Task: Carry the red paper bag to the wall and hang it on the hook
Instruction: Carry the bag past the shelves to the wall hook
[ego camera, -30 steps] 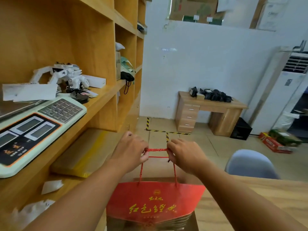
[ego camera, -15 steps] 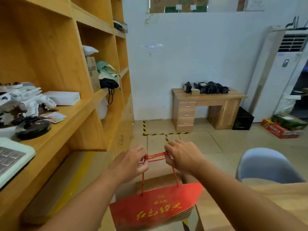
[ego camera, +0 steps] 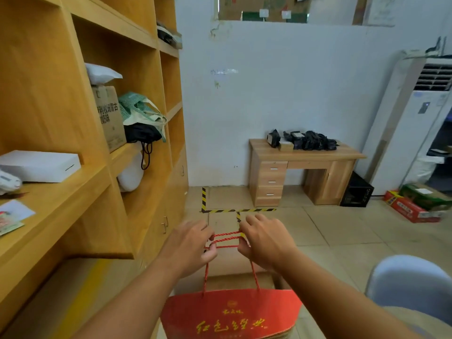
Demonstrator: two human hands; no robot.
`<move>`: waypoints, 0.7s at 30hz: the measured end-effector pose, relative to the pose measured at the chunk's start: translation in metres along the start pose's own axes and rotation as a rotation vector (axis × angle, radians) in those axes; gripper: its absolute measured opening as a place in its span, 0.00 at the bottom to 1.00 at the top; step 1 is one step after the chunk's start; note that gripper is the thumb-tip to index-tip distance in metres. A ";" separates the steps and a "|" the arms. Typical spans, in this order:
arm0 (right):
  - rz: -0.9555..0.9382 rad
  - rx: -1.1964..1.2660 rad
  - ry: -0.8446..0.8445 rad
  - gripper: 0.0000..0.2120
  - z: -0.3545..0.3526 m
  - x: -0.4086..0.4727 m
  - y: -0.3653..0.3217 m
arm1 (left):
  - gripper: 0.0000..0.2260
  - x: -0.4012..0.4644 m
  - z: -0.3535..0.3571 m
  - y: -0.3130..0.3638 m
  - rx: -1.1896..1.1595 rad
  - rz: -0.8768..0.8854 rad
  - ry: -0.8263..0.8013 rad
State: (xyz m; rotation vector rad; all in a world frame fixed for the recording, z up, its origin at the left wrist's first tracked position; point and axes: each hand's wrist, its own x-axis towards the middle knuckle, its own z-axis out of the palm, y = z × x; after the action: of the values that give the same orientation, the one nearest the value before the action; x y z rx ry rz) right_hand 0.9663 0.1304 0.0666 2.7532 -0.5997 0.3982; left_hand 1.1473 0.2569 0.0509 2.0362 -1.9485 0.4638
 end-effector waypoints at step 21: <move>0.118 -0.076 -0.089 0.14 0.161 0.303 0.142 | 0.11 0.280 0.147 -0.230 -0.046 0.023 -0.004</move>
State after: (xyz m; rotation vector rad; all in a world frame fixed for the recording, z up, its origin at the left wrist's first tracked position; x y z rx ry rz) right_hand 1.2013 -0.1564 0.0495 2.6826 -0.7859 0.2737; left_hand 1.3919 -0.0470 0.0388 1.9900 -1.9680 0.4171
